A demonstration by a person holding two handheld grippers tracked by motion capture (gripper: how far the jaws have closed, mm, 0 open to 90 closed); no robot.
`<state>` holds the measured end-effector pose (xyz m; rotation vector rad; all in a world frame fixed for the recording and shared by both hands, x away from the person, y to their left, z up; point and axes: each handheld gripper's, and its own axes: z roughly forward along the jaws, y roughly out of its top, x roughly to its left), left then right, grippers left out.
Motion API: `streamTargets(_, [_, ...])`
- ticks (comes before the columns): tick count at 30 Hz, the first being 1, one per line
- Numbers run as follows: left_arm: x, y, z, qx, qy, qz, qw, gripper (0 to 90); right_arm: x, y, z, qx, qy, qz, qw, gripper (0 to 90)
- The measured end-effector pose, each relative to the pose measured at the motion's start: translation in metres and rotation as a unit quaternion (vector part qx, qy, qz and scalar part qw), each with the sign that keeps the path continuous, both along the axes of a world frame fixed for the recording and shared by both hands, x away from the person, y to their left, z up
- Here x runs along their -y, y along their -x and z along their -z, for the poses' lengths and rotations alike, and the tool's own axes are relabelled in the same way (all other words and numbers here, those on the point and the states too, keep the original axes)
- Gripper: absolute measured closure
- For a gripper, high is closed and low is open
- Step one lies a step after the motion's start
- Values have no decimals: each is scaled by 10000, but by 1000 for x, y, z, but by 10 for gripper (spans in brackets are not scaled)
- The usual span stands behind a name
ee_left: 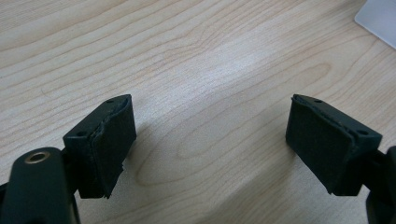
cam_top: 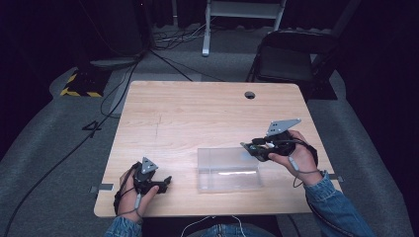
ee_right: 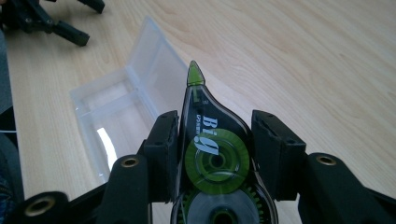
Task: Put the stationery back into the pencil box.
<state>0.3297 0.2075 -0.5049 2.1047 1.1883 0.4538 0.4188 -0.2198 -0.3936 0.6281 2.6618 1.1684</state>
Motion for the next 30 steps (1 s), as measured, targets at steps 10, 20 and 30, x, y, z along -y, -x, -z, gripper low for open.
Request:
streamTargets(10, [0,0,0,-31,-7,7,10000,164,-15,6,13,-196,247,-469,9984,538])
streamTargets(20, [0,0,0,-14,2,7,10000,163,-24,10,26,-396,449,-799,9950,537])
streamTargets(30, [0,-1,0,-28,-10,19,10000,162,-30,16,40,-503,582,-977,9922,537])
